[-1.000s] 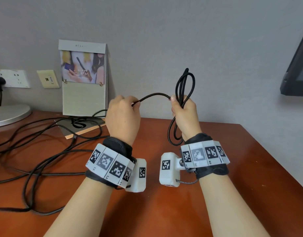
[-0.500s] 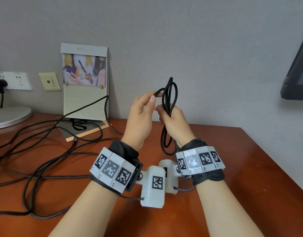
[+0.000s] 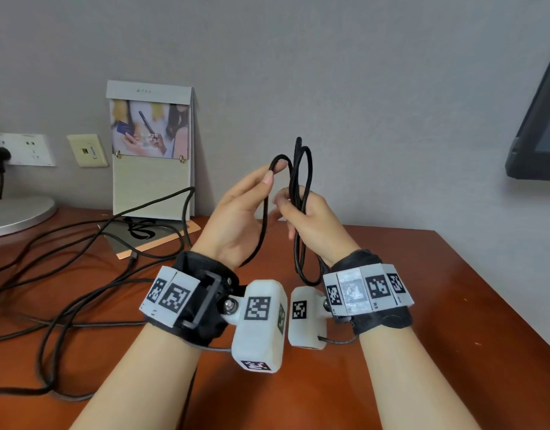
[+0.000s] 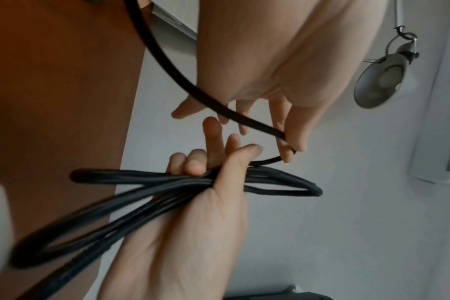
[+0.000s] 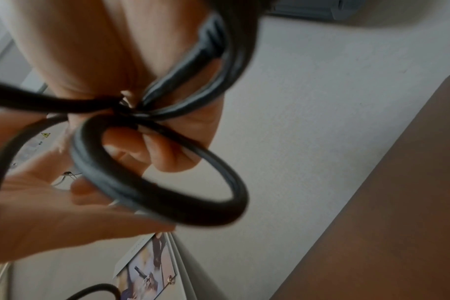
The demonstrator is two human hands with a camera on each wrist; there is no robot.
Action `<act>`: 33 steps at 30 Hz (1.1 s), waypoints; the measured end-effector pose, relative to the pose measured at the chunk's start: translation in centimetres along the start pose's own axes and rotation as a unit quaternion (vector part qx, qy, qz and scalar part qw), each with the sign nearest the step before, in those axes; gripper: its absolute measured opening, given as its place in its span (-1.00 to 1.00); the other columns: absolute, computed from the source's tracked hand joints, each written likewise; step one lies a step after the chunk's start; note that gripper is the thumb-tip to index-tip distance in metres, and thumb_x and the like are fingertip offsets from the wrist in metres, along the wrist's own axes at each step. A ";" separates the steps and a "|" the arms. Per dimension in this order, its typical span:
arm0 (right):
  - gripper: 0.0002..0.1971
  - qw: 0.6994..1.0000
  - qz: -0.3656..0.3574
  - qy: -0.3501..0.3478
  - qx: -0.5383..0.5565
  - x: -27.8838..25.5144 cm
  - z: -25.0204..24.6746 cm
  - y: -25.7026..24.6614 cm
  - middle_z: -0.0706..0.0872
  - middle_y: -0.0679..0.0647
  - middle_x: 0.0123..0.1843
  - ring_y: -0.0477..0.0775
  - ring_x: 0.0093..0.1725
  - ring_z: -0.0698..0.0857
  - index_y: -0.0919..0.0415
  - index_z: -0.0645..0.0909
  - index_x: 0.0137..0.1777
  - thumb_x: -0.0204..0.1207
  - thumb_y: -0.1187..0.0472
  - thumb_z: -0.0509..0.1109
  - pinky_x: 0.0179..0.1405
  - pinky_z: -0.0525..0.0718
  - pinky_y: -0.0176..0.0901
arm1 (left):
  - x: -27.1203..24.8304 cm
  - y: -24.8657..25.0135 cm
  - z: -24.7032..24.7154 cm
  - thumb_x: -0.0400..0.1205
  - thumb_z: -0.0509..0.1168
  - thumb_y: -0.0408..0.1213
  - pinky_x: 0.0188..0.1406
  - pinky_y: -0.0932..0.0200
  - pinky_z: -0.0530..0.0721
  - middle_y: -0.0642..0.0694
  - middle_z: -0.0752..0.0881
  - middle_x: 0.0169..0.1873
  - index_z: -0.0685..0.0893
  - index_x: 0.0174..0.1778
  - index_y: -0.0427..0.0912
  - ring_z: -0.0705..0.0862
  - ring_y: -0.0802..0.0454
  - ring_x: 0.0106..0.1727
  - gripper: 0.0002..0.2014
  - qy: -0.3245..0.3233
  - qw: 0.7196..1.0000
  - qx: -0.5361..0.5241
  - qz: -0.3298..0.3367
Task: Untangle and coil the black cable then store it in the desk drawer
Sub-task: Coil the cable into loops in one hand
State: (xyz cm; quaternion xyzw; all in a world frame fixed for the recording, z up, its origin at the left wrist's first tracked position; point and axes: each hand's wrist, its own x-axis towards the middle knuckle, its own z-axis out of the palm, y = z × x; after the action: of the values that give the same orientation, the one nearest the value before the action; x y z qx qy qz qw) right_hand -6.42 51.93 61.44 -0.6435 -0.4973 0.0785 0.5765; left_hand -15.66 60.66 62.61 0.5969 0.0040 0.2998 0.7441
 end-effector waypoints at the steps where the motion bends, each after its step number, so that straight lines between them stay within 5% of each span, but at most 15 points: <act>1: -0.87 1.000 -0.001 -0.002 0.004 -0.1 0.1 -0.1 0.63 -0.23 -0.60 0.45 -0.11 0.68 0.11 0.52 -0.02 0.68 0.15 0.17 0.16 0.62 0.08 | 0.2 -0.2 -0.3 0.70 0.14 -0.22 -0.09 0.12 0.55 0.16 0.68 0.16 0.67 0.11 -0.01 0.63 0.24 0.14 -0.79 0.013 1.000 0.004 0.005; 3: -0.84 1.000 -0.002 -0.003 0.004 -0.1 0.7 -0.1 0.64 -0.21 -0.58 0.44 -0.19 0.67 0.19 0.53 0.02 0.67 0.12 0.19 0.08 0.64 0.06 | 0.4 -0.3 -0.6 0.70 0.18 -0.19 -0.28 0.17 0.50 0.02 0.62 0.23 0.65 0.04 -0.04 0.67 0.23 -0.02 -0.85 0.031 0.999 -0.008 0.002; 5: -0.83 1.000 -0.002 0.001 0.007 -0.1 1.0 -0.1 0.63 -0.18 -0.56 0.24 -0.40 0.63 0.24 0.53 0.00 0.62 0.12 0.28 -0.10 0.64 -0.03 | 0.7 -0.5 -0.8 0.64 0.27 -0.14 -0.23 0.13 0.49 -0.09 0.58 0.30 0.64 0.02 -0.06 0.56 0.03 0.17 -0.88 0.040 0.998 -0.039 -0.005; 7: -0.82 1.000 -0.003 0.000 0.019 -0.1 1.0 -0.1 0.65 -0.13 -0.48 -0.06 -0.54 0.55 0.24 0.52 -0.03 0.55 0.14 0.39 -0.28 0.59 -0.14 | 0.8 -0.4 -0.9 0.64 0.26 -0.14 -0.23 0.14 0.51 0.03 0.60 0.23 0.63 -0.06 -0.03 0.47 -0.02 0.24 -0.92 0.049 0.997 -0.056 -0.011; 9: -0.81 1.000 0.002 -0.008 0.026 -0.1 0.9 -0.1 0.68 -0.09 -0.43 -0.16 -0.58 0.51 0.19 0.53 -0.03 0.48 0.14 0.46 -0.35 0.55 -0.26 | 0.7 -0.3 -0.7 0.69 0.19 -0.19 -0.31 0.24 0.55 0.12 0.62 0.11 0.59 -0.14 -0.01 0.50 0.07 0.18 -0.87 0.051 0.997 -0.052 -0.004; 12: -0.78 0.999 0.018 -0.010 0.032 -0.1 0.6 -0.3 0.66 -0.11 -0.43 -0.19 -0.56 0.51 0.10 0.53 -0.09 0.40 0.21 0.54 -0.44 0.53 -0.35 | 0.7 -0.4 -0.5 0.64 0.21 -0.21 -0.01 0.13 0.59 0.05 0.60 0.04 0.57 -0.16 -0.05 0.51 0.06 0.16 -0.91 0.044 0.997 -0.057 0.006; 16: -0.82 0.999 -0.008 0.020 0.045 -0.1 0.0 -0.6 0.75 0.11 -0.31 -0.12 -0.50 0.58 0.24 0.57 -0.01 0.44 0.33 0.49 -0.46 0.53 -0.32 | 0.6 -0.5 -0.3 0.60 0.31 -0.11 -0.06 -0.03 0.43 -0.12 0.58 0.05 0.59 -0.12 -0.08 0.51 -0.08 0.04 -0.88 0.030 0.999 -0.043 -0.005; 20: -0.86 0.990 -0.037 0.120 0.061 0.1 -0.7 -0.3 0.70 -0.09 -0.40 -0.23 -0.59 0.52 0.41 0.60 0.01 0.50 0.37 0.41 -0.34 0.54 -0.51 | 0.2 -0.7 -0.3 0.69 0.19 -0.11 0.22 0.02 0.55 -0.10 0.73 0.03 0.61 0.08 -0.16 0.68 0.03 0.09 -0.78 0.051 0.994 0.100 -0.007; 23: -0.87 0.980 -0.036 0.178 0.076 0.4 -1.3 -0.2 0.71 -0.10 -0.42 -0.22 -0.58 0.52 0.37 0.58 0.02 0.51 0.37 0.41 -0.41 0.53 -0.47 | 0.2 -1.1 -0.9 0.68 0.24 -0.24 0.23 0.15 0.54 -0.01 0.76 -0.07 0.69 -0.05 -0.13 0.68 0.16 -0.01 -0.88 0.005 0.954 0.298 -0.008; 27: -0.89 0.968 -0.030 0.227 0.104 0.5 -1.4 0.3 0.72 -0.07 -0.42 -0.20 -0.57 0.51 0.28 0.55 -0.02 0.50 0.39 0.40 -0.36 0.56 -0.40 | 0.2 -1.3 -0.8 0.59 0.37 -0.35 0.05 0.29 0.57 0.02 0.73 -0.21 0.70 -0.09 -0.10 0.66 0.20 -0.15 -0.94 -0.032 0.927 0.373 0.019; 31: -0.91 0.963 -0.034 0.235 0.125 0.6 -1.1 0.3 0.70 -0.06 -0.42 -0.15 -0.55 0.51 0.25 0.55 -0.05 0.51 0.39 0.38 -0.30 0.59 -0.37 | 0.5 -1.9 -1.2 0.54 0.42 -0.28 0.11 0.29 0.59 0.06 0.72 -0.01 0.66 0.15 0.04 0.67 0.17 0.01 -0.72 -0.022 0.859 0.508 0.051; 33: -0.91 0.961 -0.039 0.236 0.139 0.7 -1.0 0.1 0.70 -0.05 -0.42 -0.15 -0.55 0.51 0.27 0.55 -0.04 0.51 0.41 0.38 -0.32 0.59 -0.38 | 0.5 -2.0 -1.3 0.55 0.41 -0.34 0.13 0.31 0.61 0.05 0.78 -0.04 0.74 0.03 -0.04 0.71 0.20 -0.01 -0.82 -0.028 0.853 0.519 0.044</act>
State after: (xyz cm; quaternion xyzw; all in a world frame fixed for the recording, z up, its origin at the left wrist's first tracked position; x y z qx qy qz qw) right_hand -5.34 51.76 62.04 -0.5372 -0.3560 -0.0295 0.7641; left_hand -14.81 61.83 60.61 0.9042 0.1118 0.2695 0.3118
